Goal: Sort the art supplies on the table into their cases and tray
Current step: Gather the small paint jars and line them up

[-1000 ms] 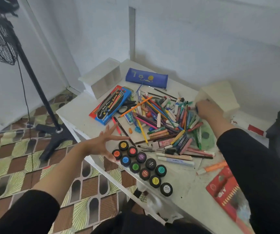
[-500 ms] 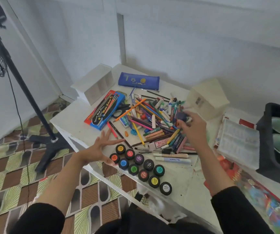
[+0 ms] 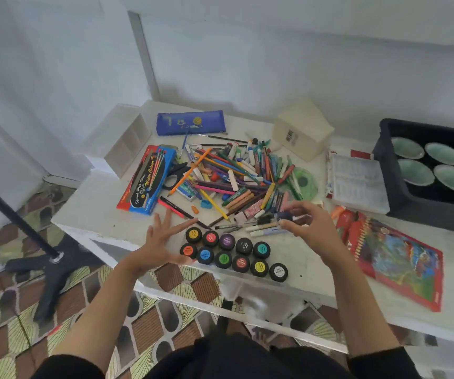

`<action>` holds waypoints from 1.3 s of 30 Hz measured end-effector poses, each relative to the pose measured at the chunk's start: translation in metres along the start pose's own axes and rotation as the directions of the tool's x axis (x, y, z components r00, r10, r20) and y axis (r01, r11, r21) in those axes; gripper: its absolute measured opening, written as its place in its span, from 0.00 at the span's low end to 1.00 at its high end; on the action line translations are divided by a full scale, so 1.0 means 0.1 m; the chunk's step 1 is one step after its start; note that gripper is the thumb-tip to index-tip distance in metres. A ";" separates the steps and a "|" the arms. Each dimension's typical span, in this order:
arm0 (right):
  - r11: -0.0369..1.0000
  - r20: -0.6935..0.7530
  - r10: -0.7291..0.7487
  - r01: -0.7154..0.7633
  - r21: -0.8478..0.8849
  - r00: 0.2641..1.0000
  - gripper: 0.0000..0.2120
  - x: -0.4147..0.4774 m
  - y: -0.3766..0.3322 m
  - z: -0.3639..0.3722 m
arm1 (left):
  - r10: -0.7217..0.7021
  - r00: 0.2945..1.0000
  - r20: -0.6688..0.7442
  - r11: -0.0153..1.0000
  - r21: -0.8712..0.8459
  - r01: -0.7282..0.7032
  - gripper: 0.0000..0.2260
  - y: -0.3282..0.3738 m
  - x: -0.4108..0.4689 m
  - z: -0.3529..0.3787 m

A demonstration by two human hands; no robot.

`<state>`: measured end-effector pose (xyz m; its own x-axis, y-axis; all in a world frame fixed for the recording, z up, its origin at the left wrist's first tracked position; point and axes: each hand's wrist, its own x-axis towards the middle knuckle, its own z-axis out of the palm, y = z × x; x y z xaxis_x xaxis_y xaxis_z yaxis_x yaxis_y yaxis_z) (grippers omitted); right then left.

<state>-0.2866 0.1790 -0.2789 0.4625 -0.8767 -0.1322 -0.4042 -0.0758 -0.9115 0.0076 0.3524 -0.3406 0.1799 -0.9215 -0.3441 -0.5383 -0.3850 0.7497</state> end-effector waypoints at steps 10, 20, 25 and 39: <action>0.993 -0.103 0.009 -0.021 -0.112 0.995 0.15 -0.48 0.07 0.14 | 0.025 1.000 0.007 0.990 0.139 -0.026 0.34 0.04 0.02 -0.02; 0.911 -0.066 -0.029 -0.001 -0.411 0.997 0.12 -0.52 0.05 0.32 | 0.055 0.998 -0.004 0.987 0.148 -0.054 0.33 0.10 -0.01 -0.02; 0.927 -0.139 0.028 -0.078 -0.367 0.990 0.13 -0.50 0.10 0.37 | 0.038 0.999 -0.002 0.987 0.154 -0.037 0.32 0.09 -0.01 -0.01; 0.932 -0.254 0.129 -0.205 -0.299 0.958 0.08 -0.45 0.24 0.42 | 0.203 0.971 -0.126 0.975 0.118 -0.189 0.42 -0.04 -0.01 0.10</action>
<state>-0.2842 0.2368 -0.3108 0.1903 -0.9709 -0.1456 -0.7071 -0.0327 -0.7063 0.0015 0.3554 -0.3490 0.1691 -0.9794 -0.1105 -0.6560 -0.1955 0.7290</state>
